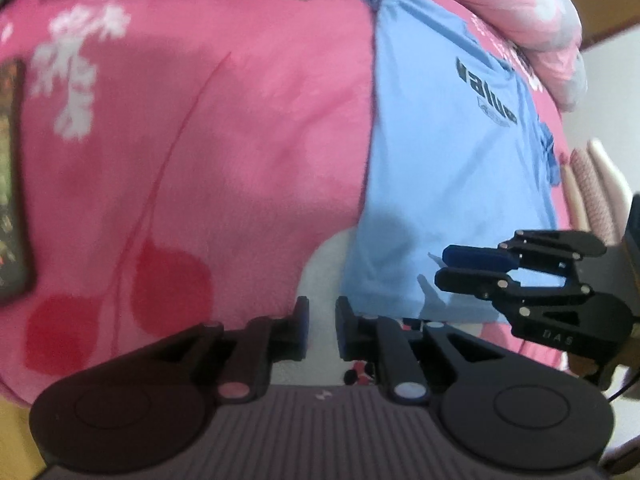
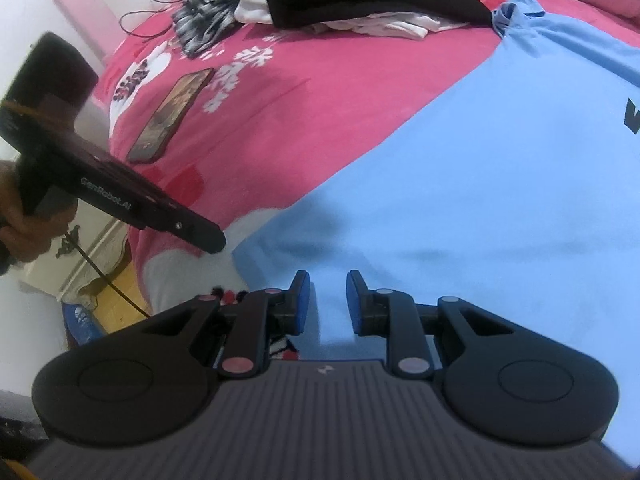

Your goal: Fold clothes

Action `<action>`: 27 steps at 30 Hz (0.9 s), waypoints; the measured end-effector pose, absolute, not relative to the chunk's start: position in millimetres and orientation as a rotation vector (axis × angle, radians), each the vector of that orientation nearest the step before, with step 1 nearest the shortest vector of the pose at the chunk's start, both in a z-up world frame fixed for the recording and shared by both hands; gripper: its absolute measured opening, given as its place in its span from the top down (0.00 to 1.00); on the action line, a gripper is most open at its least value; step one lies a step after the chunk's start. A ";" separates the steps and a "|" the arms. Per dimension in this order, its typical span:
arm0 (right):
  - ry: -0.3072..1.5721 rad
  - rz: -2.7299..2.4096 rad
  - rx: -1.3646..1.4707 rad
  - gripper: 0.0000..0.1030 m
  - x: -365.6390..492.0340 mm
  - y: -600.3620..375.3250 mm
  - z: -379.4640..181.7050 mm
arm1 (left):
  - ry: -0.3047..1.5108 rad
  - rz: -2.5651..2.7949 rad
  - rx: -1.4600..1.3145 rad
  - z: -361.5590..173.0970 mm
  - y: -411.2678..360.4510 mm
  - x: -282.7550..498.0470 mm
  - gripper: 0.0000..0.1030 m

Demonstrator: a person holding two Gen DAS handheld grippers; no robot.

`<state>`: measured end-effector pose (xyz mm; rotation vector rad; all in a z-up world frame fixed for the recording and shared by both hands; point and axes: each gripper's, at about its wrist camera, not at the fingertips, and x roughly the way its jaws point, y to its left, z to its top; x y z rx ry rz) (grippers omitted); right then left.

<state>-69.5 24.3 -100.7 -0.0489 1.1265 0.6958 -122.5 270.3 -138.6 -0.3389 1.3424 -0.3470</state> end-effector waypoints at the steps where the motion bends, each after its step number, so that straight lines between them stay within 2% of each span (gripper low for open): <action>1: 1.124 0.700 -0.050 0.81 -70.8 24.1 -100.1 | 1.330 -0.343 -0.306 -133.9 267.2 -123.7 0.87; 14: 1.072 0.732 -0.099 0.81 -82.2 -6.3 -86.7 | 1.155 -0.249 -0.176 -93.3 222.4 -140.7 0.87; 21: 1.054 0.668 -0.097 0.81 -94.0 -30.4 -94.9 | 1.168 -0.325 0.012 -117.6 166.2 -146.3 0.87; 27: 1.166 0.604 -0.106 0.81 -153.9 -80.6 -114.9 | 1.213 -0.316 0.135 -132.7 152.0 -160.4 0.85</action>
